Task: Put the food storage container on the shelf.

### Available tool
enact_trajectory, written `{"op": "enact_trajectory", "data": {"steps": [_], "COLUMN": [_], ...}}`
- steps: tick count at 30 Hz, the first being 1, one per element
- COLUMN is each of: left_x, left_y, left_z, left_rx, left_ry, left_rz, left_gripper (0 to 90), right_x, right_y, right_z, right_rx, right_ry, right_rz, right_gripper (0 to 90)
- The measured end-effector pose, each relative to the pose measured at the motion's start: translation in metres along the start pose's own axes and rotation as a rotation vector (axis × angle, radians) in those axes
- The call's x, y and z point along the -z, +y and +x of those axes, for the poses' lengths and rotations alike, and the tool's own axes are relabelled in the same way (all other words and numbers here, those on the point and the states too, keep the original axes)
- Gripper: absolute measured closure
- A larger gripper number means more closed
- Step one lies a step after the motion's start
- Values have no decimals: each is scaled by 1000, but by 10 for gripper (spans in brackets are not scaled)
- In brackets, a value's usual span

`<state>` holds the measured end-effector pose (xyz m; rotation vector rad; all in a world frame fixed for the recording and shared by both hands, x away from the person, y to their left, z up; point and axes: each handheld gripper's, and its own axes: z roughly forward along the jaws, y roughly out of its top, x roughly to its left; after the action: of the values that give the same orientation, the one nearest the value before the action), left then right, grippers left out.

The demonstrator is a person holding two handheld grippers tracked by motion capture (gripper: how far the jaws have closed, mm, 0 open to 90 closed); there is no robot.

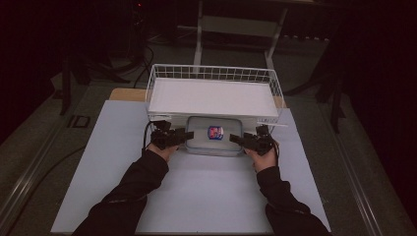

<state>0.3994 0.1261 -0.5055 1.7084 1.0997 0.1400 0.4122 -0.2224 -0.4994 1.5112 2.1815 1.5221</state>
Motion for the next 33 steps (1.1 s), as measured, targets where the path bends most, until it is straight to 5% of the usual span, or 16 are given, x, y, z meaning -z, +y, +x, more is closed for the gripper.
{"op": "enact_trajectory", "data": {"steps": [3,7,12,16,17,18,21,26,29,33], "left_x": [-2,-2,5,13,21,25,36,52,60,75], "left_y": [0,0,1,-2,-4,-4,-9,-19,-24,-35], "left_z": [2,2,-2,-5,-12,-12,-17,-32,-40,-51], "left_rx": [20,11,25,16,40,6,-10,-42,-55,-69], "left_ry": [10,21,7,-17,-34,-34,-65,-113,-123,-127], "left_rz": [-1,0,-1,-6,-19,-23,-32,-15,-6,-14], "left_gripper": [433,411,342,248,213,179,140,11,10,3], "right_x": [0,-3,3,11,15,19,28,38,39,38], "right_y": [3,5,2,-1,-2,-3,-6,-11,-14,-26], "right_z": [6,4,9,8,9,12,21,38,46,72], "right_rx": [-10,50,23,84,88,104,149,177,187,244], "right_ry": [-41,-71,-65,-89,-87,-94,-93,-29,-2,59], "right_rz": [6,-28,-28,-56,-58,-57,-51,-47,-46,-7], "right_gripper": [261,255,263,262,262,263,271,314,334,536]}}
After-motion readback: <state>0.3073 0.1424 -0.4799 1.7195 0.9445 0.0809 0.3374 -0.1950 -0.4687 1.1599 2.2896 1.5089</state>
